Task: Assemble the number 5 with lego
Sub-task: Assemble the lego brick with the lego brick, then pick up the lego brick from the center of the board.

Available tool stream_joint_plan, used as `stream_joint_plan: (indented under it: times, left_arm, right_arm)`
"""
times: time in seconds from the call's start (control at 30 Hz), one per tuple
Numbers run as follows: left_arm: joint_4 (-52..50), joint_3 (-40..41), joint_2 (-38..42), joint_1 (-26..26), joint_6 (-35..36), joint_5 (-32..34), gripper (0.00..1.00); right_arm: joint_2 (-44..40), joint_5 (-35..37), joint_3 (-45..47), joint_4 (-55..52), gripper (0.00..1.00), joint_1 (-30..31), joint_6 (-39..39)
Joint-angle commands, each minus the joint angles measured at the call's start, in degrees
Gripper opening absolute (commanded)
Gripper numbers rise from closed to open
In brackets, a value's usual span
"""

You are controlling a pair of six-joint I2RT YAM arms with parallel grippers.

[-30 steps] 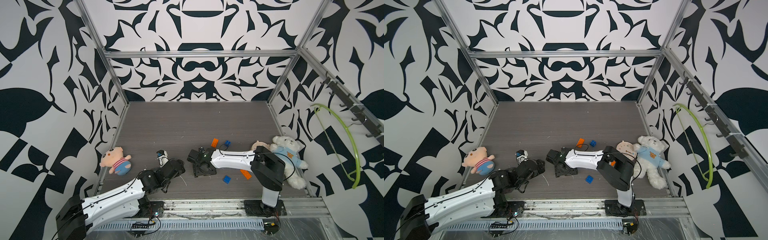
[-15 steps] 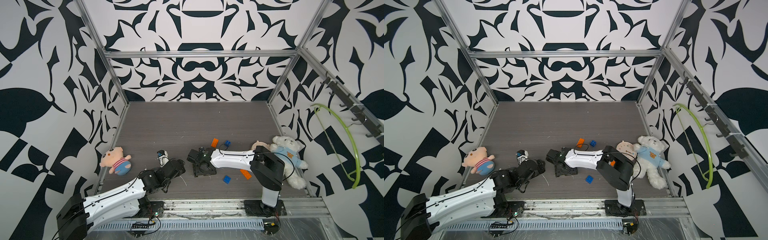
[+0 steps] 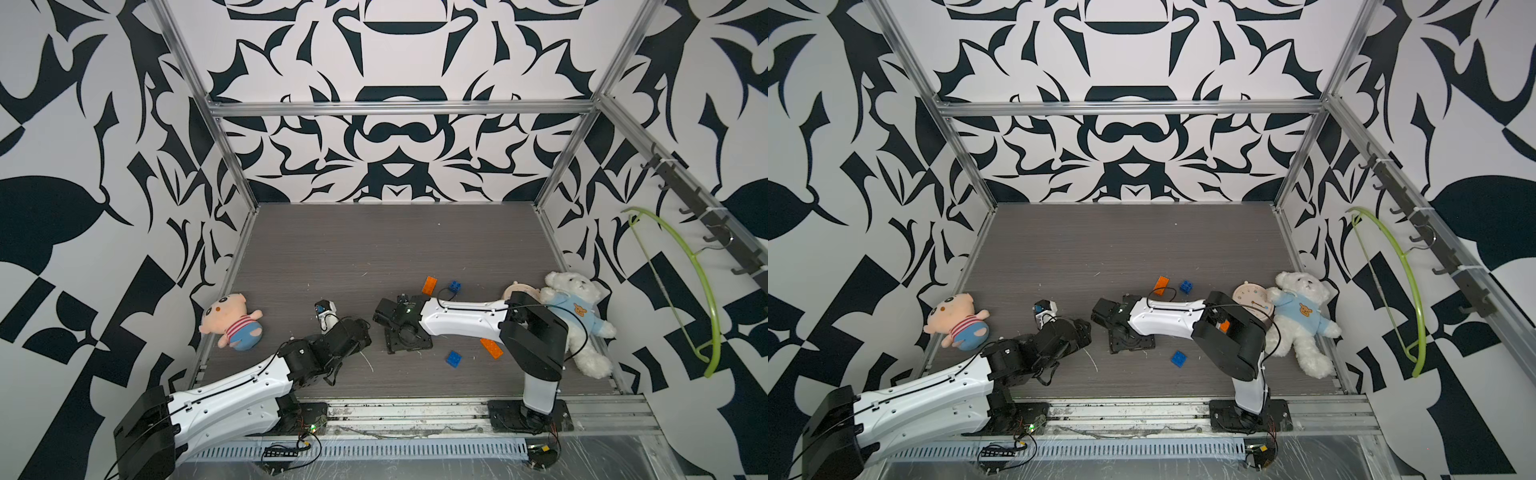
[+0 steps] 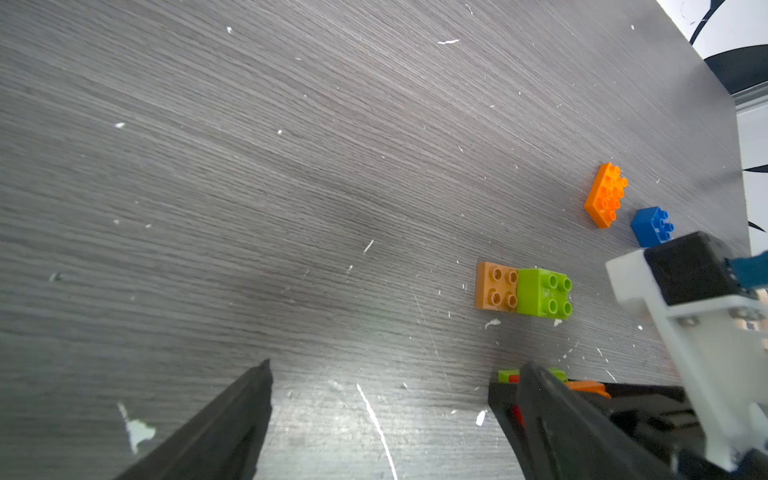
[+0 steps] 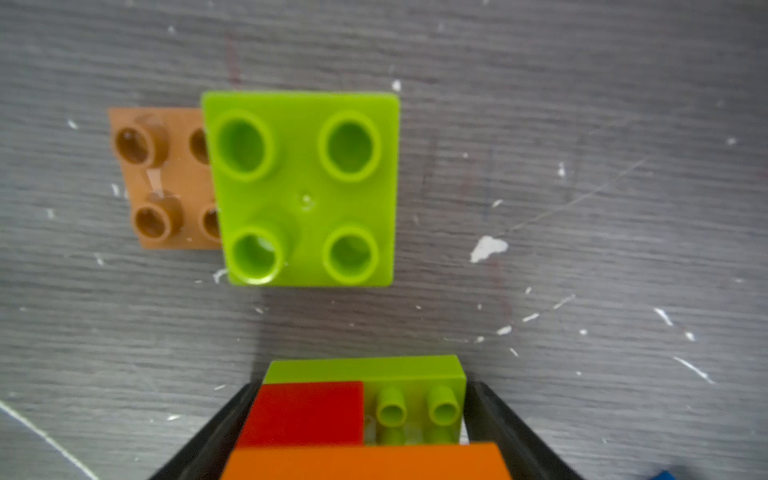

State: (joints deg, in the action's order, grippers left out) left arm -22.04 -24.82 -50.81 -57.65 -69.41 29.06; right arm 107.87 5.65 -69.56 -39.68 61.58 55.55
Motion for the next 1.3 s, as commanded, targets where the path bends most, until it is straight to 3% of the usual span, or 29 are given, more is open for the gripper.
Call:
stream_joint_plan:
  times: [0.0, 0.2, 0.67, 0.87, 1.1, 1.27]
  left_arm:
    - [0.4, -0.3, -0.6, 0.2, 0.6, -0.4, 0.99]
    - [0.9, -0.4, -1.1, 0.1, 0.6, -0.5, 0.99]
    - [1.6, -2.4, -0.9, 2.5, 4.0, -1.7, 0.99]
    - [8.1, -2.2, -2.0, 10.4, 9.6, -13.4, 0.99]
    - [21.5, -0.6, -7.6, 23.5, 10.1, -34.4, 0.99]
    - [21.7, -2.2, -11.1, 29.6, 10.2, -40.2, 0.99]
  right_arm:
    - [1.2, 1.2, -1.0, -1.0, 0.76, -0.1, 0.8]
    - [0.4, 0.9, -1.4, -1.3, 0.67, -0.1, 0.0]
    - [-8.1, 2.4, -2.6, -4.3, 0.65, -2.5, -2.6]
    - [-10.0, 1.8, -4.8, -4.6, 0.64, -5.3, -5.1]
    - [-6.0, -0.8, -10.5, -5.1, 0.64, -7.7, -7.2]
    - [-1.5, -2.1, -14.8, -6.3, 0.63, -7.8, -7.7]
